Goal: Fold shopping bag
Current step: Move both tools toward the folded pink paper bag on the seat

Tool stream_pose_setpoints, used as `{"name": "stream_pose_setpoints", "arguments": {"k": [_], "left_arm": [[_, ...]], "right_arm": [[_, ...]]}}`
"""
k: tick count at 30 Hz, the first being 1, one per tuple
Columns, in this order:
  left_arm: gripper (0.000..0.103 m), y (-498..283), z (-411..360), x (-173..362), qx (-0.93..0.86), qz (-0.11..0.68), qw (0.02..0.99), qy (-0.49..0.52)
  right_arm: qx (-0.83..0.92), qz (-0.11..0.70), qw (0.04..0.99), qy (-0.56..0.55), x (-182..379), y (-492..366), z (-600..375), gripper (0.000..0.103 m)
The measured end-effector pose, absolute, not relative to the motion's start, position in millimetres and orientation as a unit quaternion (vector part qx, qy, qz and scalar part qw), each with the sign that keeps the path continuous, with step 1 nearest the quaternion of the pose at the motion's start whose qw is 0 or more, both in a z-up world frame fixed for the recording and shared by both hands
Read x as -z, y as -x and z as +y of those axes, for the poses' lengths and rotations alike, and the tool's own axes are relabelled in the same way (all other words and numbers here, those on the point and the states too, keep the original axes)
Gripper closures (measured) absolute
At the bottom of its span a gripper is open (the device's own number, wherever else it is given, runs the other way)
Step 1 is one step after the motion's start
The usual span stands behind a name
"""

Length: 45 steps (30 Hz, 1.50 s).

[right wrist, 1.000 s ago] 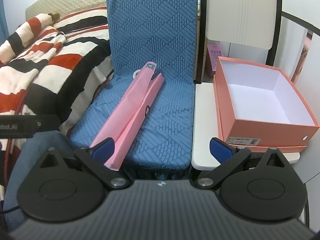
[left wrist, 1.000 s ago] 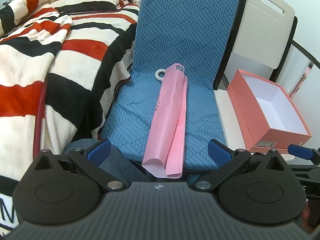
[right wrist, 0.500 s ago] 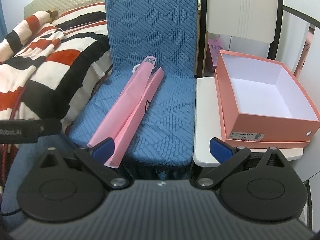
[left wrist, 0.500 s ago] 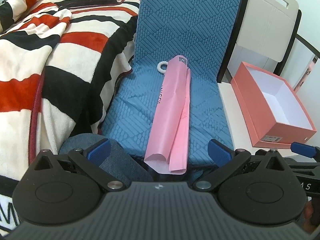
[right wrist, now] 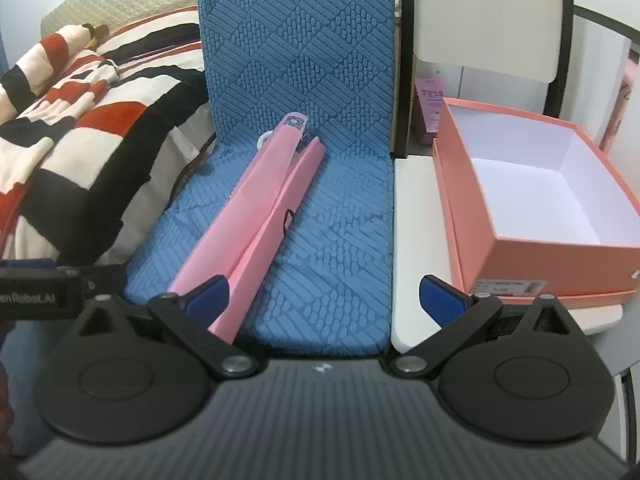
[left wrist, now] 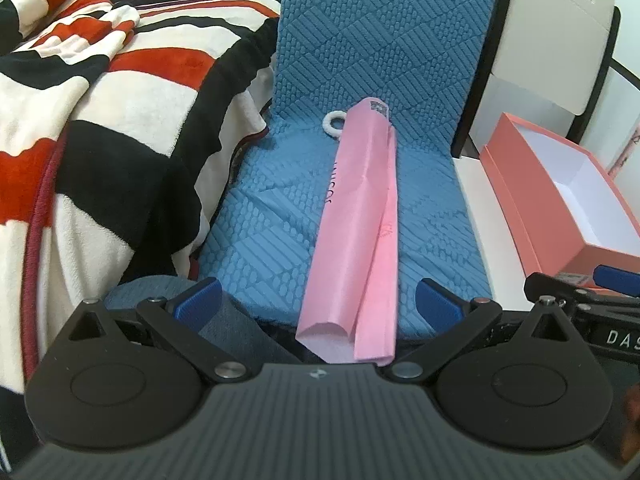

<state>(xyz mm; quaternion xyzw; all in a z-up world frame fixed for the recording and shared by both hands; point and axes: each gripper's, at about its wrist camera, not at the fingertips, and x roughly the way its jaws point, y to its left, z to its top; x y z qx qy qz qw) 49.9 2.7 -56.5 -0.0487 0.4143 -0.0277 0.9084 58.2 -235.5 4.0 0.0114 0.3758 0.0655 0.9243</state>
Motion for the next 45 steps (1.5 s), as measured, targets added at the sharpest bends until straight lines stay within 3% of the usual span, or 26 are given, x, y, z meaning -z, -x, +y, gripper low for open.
{"name": "stream_pose_setpoints", "arguments": {"k": [17,38,45], "left_arm": [[0.0,-109,0,101,0.051,0.397,0.915,0.059],[0.0,-129,-2,117,0.093,0.364,0.922,0.098],[0.0,-134,-8,120,0.105,0.367,0.92,0.089]], "right_arm": [[-0.084,0.391,0.914,-0.061,36,-115,-245,0.001],[-0.105,0.4,0.91,-0.018,14,-163,-210,0.003],[-0.116,0.41,0.899,-0.103,18,-180,-229,0.003]]}}
